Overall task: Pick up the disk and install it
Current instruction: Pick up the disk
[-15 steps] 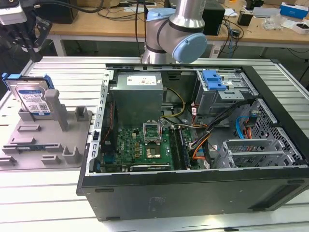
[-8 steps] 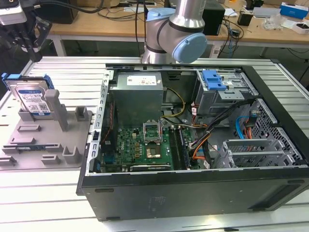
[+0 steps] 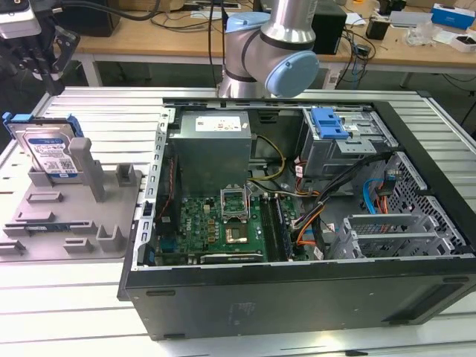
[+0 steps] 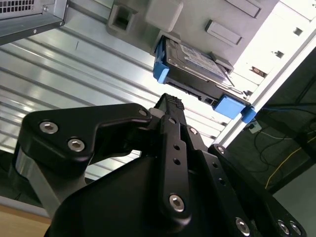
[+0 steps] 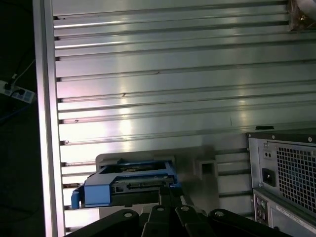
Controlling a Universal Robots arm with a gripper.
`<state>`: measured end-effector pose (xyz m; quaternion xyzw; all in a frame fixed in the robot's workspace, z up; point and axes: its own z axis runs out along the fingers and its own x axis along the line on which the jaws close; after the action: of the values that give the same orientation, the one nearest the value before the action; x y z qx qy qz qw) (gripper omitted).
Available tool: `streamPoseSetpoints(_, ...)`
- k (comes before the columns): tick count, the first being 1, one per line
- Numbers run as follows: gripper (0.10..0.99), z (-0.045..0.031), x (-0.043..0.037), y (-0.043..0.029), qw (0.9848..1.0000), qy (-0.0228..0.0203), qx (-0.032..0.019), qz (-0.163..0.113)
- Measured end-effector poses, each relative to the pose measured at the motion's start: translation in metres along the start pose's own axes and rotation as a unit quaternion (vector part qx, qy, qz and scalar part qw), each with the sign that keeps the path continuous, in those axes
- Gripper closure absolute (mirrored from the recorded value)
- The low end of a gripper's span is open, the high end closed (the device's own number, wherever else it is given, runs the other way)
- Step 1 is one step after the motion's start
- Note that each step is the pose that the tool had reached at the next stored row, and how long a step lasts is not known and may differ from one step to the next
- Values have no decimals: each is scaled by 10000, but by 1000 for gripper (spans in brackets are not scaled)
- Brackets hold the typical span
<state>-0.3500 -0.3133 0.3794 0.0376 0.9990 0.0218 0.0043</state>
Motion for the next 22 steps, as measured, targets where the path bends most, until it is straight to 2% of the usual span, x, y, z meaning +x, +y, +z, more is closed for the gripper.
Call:
streamPoseSetpoints(2, 980, 0, 0, 0, 10000, 1, 0, -24)
streamPoseSetpoints(4, 980, 3, 0, 0, 9993, 17, -2, -381)
streamPoseSetpoints(9, 980, 13, 0, 0, 9958, 41, -6, -913)
streamPoseSetpoints(11, 980, 21, 0, -1, 9917, 57, -8, -1281)
streamPoseSetpoints(13, 980, 24, 0, -1, 9888, 66, -10, -1491)
streamPoseSetpoints(14, 980, 27, 0, -1, 9858, 73, -12, -1679)
streamPoseSetpoints(15, 980, 28, 0, -1, 9809, 85, -13, -1942)
streamPoseSetpoints(16, 973, 29, 0, -1, 9772, 93, -13, -2123)
streamPoseSetpoints(17, 788, 29, 0, -1, 9731, 101, -13, -2301)
streamPoseSetpoints(18, 788, 30, 0, -1, 9706, 106, -13, -2404)
streamPoseSetpoints(19, 788, 31, 0, -1, 9672, 112, -13, -2536)
streamPoseSetpoints(20, 671, 32, 0, -1, 9635, 118, -13, -2673)
streamPoseSetpoints(21, 604, 33, 0, -1, 9590, 125, -13, -2832)
streamPoseSetpoints(22, 604, 34, 0, -1, 9544, 132, -13, -2981)
